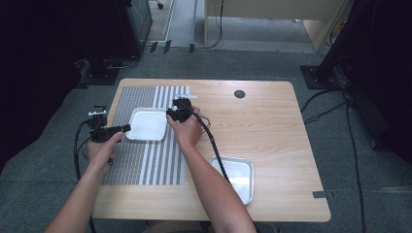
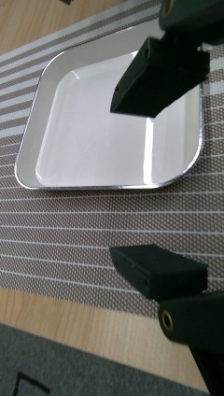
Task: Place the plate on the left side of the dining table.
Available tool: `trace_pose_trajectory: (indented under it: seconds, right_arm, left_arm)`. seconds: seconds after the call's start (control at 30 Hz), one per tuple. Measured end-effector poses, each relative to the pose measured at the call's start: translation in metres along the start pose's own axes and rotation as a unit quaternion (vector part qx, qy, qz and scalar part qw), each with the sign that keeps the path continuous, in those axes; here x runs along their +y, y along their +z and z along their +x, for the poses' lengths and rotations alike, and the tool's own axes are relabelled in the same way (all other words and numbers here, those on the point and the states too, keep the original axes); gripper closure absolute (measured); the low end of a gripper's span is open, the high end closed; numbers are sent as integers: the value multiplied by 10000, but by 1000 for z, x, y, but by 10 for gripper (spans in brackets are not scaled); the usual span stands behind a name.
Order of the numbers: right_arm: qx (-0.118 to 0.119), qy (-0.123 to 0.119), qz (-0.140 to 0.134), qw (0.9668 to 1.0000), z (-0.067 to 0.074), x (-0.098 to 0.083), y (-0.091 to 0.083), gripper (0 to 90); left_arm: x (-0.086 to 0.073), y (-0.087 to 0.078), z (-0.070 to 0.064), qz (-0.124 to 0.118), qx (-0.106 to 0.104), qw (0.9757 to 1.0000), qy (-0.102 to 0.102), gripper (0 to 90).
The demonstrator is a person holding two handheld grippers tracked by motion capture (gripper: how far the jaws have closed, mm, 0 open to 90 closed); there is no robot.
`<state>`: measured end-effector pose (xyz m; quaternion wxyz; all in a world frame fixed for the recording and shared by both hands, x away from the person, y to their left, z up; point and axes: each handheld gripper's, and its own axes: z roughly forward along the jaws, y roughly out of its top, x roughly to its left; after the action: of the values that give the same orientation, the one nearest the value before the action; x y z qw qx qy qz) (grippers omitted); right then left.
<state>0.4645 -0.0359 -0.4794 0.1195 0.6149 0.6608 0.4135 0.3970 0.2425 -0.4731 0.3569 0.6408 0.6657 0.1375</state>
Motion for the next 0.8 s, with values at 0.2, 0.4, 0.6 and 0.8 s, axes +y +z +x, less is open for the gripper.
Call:
trace_pose_trajectory:
  seconds: [0.2,0.4,0.6,0.8]
  right_arm:
    - [89,-586,15,9982,-7,1,-13,466]
    - [25,-747,-127,9971,-11,-2,-34,346]
    - [-160,-984,-115,9949,-14,-6,-49,260]
    - [-318,-1067,-206,9936,-21,-8,-65,245]
  left_arm:
    - [-13,-8,-1,-75,-114,9999,104,187]
    - [-19,-19,-1,-253,-196,9995,51,178]
    - [-21,-27,-3,-346,-265,9990,42,170]
    - [-27,-35,-5,-405,-416,9983,95,146]
